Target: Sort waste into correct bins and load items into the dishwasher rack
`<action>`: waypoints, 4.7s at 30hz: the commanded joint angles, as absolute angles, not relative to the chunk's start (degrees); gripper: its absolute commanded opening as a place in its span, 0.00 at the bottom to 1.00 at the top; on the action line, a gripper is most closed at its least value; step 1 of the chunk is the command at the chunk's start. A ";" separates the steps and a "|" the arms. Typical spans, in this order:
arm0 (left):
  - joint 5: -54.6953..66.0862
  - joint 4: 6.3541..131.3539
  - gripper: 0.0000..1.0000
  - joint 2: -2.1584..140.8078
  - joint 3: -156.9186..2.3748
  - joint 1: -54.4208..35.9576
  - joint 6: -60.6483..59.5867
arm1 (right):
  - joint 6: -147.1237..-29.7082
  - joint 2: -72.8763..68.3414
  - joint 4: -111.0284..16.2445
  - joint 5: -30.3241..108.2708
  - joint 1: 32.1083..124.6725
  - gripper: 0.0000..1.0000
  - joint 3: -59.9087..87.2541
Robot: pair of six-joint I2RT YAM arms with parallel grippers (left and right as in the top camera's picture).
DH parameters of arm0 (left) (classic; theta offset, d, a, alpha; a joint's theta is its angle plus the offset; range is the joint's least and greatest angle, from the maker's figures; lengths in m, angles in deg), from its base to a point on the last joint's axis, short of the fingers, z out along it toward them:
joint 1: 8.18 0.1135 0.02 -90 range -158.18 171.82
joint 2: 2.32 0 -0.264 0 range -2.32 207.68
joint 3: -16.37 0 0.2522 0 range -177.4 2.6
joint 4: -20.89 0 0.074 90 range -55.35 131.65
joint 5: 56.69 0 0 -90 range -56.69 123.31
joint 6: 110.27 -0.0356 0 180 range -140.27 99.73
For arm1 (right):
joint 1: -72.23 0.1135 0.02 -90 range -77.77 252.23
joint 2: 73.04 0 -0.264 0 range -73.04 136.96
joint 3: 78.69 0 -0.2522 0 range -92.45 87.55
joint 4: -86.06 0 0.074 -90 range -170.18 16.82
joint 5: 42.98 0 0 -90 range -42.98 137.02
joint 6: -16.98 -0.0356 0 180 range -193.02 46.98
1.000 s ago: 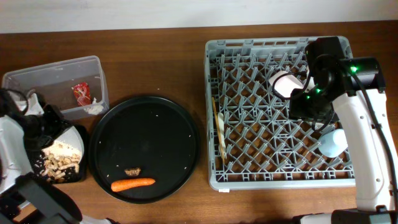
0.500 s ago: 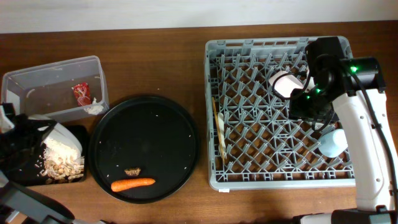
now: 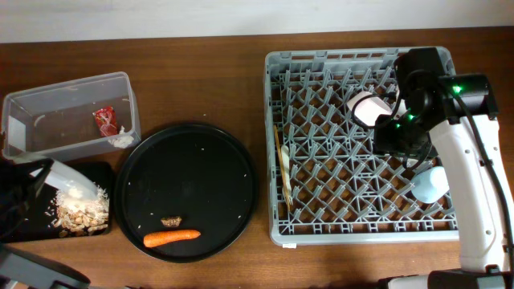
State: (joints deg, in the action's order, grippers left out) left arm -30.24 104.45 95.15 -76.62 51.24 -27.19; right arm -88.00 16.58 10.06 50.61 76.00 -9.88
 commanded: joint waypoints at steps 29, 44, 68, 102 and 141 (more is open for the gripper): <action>-22.65 108.16 0.00 90.10 -77.34 23.13 -34.03 | -88.00 16.67 10.71 50.70 75.91 0.55 -9.40; 5.35 97.58 0.00 90.34 -77.27 -23.45 -22.40 | -88.00 16.67 10.71 50.70 75.91 0.56 -9.40; -19.31 50.94 0.00 95.70 -79.11 -39.65 -0.54 | -89.73 16.67 13.49 54.63 54.86 0.55 -9.40; 9.26 90.20 0.58 93.09 -79.11 -17.81 -8.41 | -89.53 16.67 13.32 54.70 54.95 0.55 -9.35; 18.15 113.39 0.86 75.32 -65.45 9.99 -9.59 | -82.67 20.04 0.14 42.81 101.02 0.65 -8.15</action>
